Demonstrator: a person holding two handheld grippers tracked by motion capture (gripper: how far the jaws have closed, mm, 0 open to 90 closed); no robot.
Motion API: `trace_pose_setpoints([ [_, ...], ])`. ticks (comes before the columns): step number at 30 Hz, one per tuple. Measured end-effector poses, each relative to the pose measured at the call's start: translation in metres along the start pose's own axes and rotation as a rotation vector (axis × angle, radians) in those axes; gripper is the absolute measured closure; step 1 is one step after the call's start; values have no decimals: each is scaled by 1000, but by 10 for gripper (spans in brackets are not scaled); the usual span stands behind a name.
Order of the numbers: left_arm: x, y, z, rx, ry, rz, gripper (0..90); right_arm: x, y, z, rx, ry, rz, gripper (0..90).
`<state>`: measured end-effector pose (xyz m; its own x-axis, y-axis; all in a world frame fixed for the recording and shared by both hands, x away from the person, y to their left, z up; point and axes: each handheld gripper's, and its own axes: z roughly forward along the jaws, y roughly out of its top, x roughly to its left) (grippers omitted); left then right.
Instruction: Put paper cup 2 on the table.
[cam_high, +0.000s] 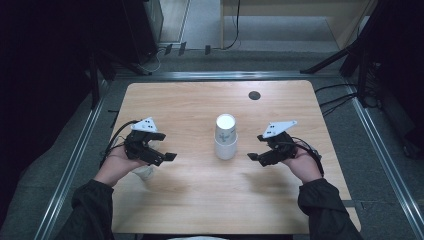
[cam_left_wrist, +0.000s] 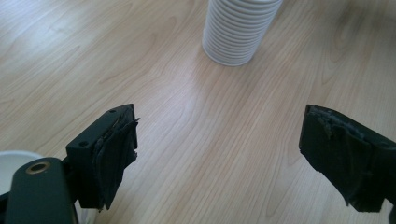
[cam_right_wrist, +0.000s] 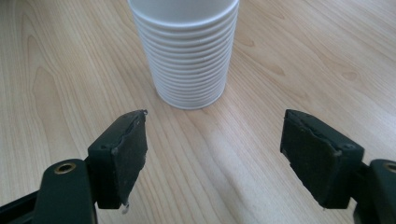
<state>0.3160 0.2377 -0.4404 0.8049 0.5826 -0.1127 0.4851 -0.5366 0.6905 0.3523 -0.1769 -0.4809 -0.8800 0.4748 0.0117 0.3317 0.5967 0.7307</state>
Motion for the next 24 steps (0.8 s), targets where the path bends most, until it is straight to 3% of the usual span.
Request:
trace_pose_setpoints([
  [8,-6,13,11,2,-37,34,119,1,-10,-10,1,-21,19,230],
  [15,-15,23,17,-25,-71,39,122,1,-15,-15,1,-36,30,230],
  [24,-30,29,27,-20,-59,51,124,2,-15,-16,-2,-37,29,230],
])
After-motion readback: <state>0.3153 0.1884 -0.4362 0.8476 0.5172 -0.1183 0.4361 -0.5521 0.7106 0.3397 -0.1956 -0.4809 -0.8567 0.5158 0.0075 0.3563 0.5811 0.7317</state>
